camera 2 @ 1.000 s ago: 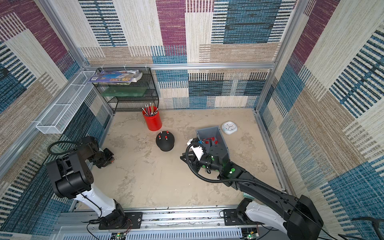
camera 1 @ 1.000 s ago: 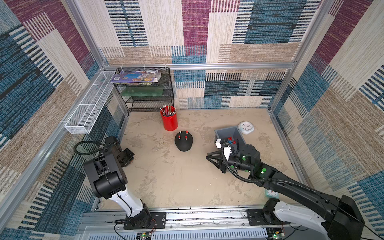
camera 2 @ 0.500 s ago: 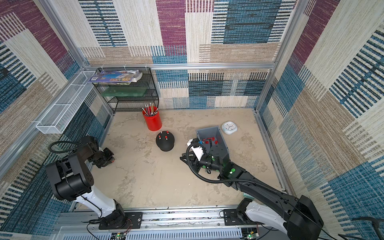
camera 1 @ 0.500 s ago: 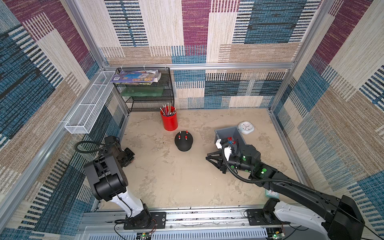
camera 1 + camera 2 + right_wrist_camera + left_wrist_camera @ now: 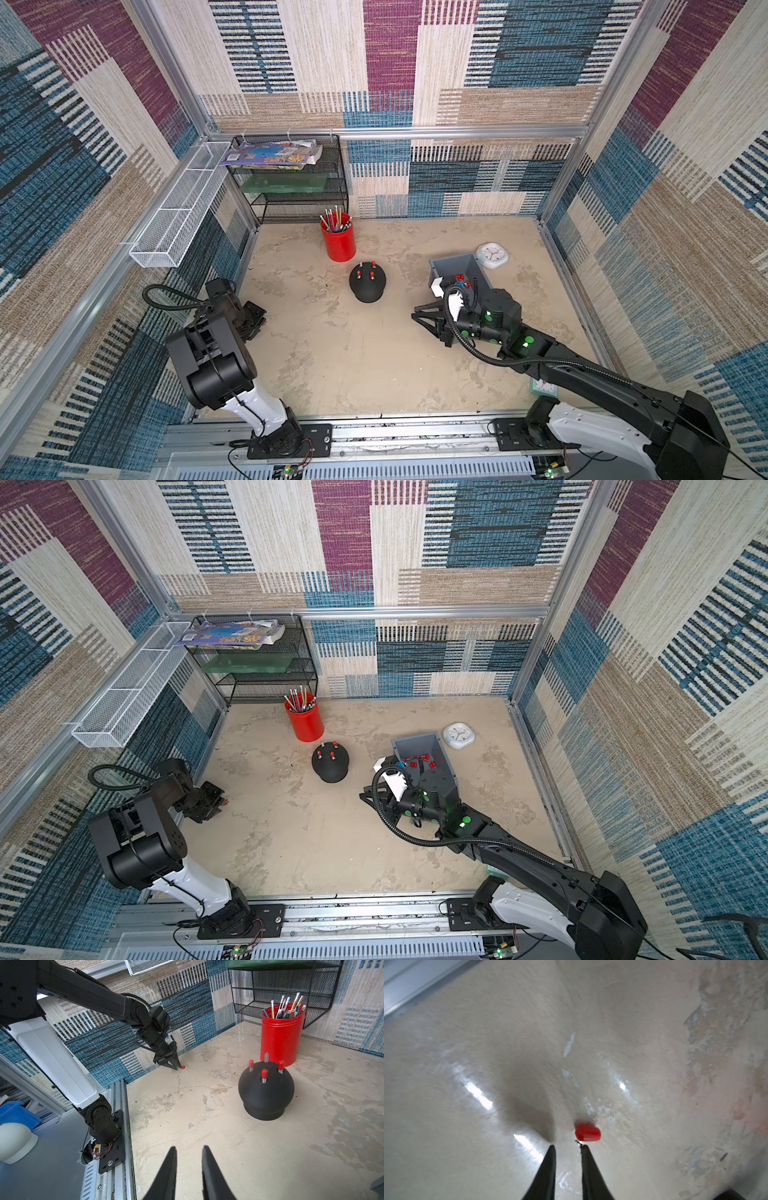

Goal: Cover the protruding screws with screw protection sleeves
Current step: Pick up the screw protection sleeve from the center of the board.

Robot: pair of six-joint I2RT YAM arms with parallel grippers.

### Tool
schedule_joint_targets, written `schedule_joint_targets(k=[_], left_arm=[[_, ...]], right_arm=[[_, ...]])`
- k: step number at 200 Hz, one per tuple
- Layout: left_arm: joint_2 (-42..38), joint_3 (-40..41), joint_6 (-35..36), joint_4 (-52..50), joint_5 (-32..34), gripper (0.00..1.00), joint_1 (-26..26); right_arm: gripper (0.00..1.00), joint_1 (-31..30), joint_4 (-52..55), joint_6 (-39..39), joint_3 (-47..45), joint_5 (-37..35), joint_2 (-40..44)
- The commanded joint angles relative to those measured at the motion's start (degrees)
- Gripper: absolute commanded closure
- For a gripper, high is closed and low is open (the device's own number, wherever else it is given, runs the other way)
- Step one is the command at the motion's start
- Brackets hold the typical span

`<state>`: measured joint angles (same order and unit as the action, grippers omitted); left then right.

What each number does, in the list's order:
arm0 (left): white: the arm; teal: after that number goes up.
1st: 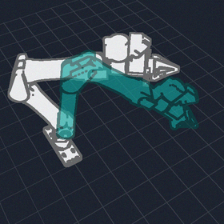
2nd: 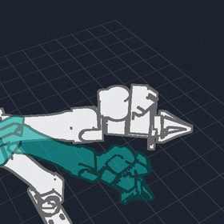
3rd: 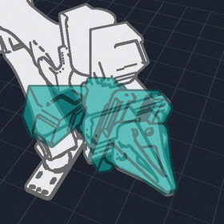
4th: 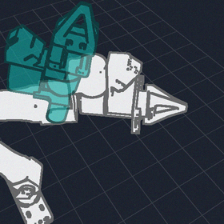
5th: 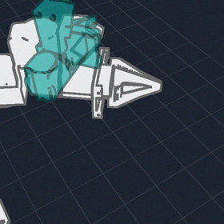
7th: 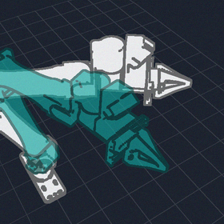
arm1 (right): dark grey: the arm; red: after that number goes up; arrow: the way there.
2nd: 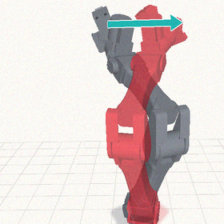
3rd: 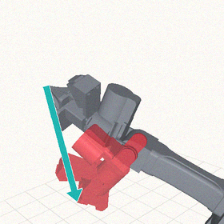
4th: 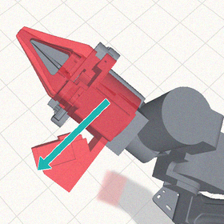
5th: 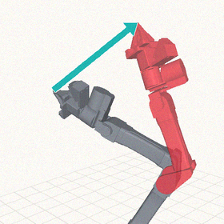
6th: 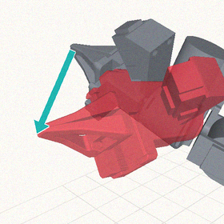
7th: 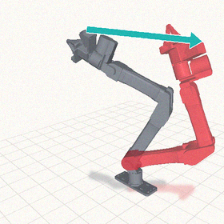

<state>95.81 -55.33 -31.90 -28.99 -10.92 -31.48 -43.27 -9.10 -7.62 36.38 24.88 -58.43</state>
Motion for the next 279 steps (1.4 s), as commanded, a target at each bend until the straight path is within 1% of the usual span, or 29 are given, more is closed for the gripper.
schedule_joint_targets(k=[1,19,49,73,90,98,126,166,184,199,225,279], left_arm=[[-0.63,0.66,-6.27,2.33,-0.89,0.77,-0.5],[-1.47,1.12,-9.31,3.01,-1.03,0.77,-0.99],[-4.67,4.05,-17.83,5.48,-1.16,0.76,-1.72],[-4.11,4.58,-23.73,5.41,-3.58,0.77,-1.75],[-3.52,6.23,-30.31,5.35,-4.63,0.78,-1.73],[-3.06,6.54,-32.03,5.39,-5.32,0.78,-1.74],[-1.85,7.07,-35.07,6.24,-6.61,0.78,-1.81],[-5.83,7.79,-39.08,6.6,-1.8,0.78,-1.83],[-6.65,7.06,-40.16,6.42,-0.73,0.78,-1.96],[-6.1,5.86,-40.64,6.04,-0.5,0.77,-2.0],[-3.37,3.36,-40.34,4.48,-2.02,0.77,-1.91],[-0.67,3.74,-42.36,4.96,-2.76,0.77,-1.95]], right_arm=[[0.76,-0.09,-1.12,0.1,0.15,-0.54,-0.13],[0.76,-0.15,-1.33,0.06,0.1,-0.58,-0.28],[0.76,-0.15,-1.06,0.41,0.43,-1.05,-0.5],[0.76,-0.15,-0.92,0.57,0.45,-1.29,-0.42],[0.76,-0.2,-0.92,0.72,0.45,-1.24,-0.24],[0.76,-0.09,-1.05,0.72,0.29,-1.29,-0.11],[0.76,-0.11,-0.73,0.72,0.23,-1.29,0.22],[0.76,-0.05,0.08,1.11,0.19,-1.49,0.63],[0.76,0.08,-0.11,1.2,0.27,-1.68,0.63],[0.76,0.06,-0.13,1.2,0.19,-1.75,0.46],[0.76,0.2,-0.21,1.22,0.2,-1.94,-0.01],[0.76,0.62,-0.06,1.4,0.04,-2.38,-0.17]])
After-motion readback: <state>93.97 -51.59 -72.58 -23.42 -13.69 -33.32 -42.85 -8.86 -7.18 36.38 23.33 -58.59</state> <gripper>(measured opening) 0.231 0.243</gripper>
